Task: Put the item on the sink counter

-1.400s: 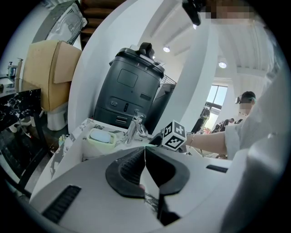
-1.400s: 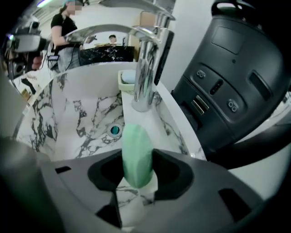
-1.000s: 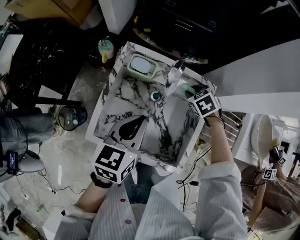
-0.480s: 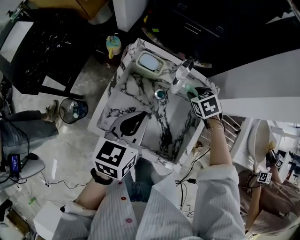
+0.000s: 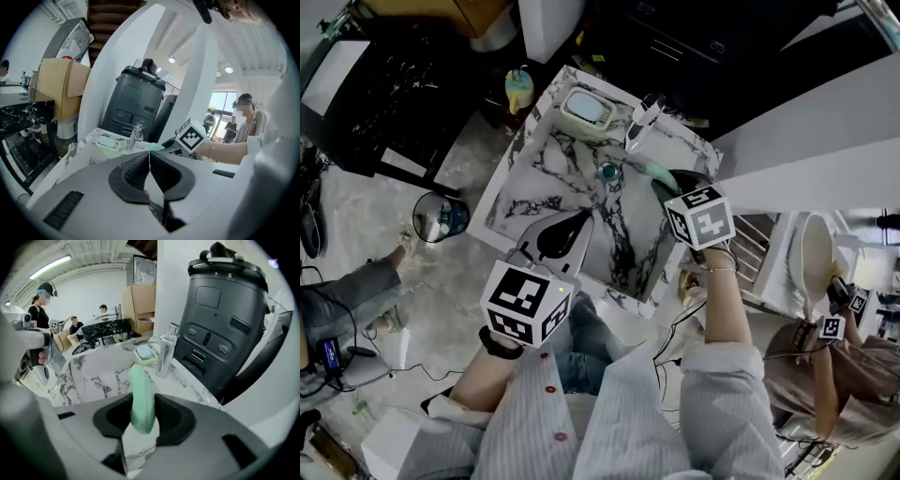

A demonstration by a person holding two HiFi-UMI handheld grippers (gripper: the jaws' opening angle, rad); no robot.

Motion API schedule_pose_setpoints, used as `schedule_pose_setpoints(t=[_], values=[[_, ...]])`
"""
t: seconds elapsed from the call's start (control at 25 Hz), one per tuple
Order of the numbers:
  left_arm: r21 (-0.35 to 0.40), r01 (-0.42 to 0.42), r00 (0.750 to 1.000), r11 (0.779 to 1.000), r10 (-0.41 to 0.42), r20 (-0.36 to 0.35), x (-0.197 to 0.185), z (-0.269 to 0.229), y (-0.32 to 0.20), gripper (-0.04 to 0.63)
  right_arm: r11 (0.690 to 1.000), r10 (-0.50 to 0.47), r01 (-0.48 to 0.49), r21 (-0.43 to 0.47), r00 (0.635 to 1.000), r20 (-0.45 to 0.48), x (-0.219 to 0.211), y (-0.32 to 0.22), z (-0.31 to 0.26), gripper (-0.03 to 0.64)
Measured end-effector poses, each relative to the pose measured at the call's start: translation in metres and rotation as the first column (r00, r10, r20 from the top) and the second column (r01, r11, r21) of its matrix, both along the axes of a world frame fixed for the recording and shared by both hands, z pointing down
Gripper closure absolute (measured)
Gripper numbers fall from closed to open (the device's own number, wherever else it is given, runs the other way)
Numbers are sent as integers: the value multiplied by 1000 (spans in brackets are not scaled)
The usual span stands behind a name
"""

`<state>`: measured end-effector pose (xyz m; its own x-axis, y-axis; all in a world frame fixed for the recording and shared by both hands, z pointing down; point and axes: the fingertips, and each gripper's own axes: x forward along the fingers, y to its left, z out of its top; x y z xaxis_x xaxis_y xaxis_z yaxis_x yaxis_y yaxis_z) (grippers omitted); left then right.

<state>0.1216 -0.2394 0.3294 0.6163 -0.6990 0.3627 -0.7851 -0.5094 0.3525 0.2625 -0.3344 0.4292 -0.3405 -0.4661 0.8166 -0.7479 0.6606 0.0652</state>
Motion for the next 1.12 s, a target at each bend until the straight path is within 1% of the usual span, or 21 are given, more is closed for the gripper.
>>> schedule_pose_setpoints(t=[0.24, 0.4, 0.56, 0.8, 0.96, 1.12], values=[[19, -3, 1000, 1000, 3, 2, -4, -5, 26, 577, 999, -5, 1, 45, 996, 87, -24, 46, -32, 483], [33, -15, 1000, 999, 15, 5, -18, -8, 46, 577, 997, 7, -18, 81, 991, 131, -46, 79, -52, 483], [30, -36, 999, 999, 36, -1, -41, -10, 73, 577, 994, 31, -47, 100, 988, 153, -73, 116, -66, 483], [31, -80, 997, 996, 80, 9, -85, -13, 123, 577, 988, 71, -94, 122, 981, 180, -120, 178, -79, 483], [36, -104, 994, 994, 103, 19, -117, -15, 158, 576, 981, 108, -138, 135, 972, 208, -151, 222, -86, 483], [42, -117, 993, 992, 117, 21, -140, -15, 191, 577, 974, 136, -172, 145, 964, 229, -174, 263, -88, 483]])
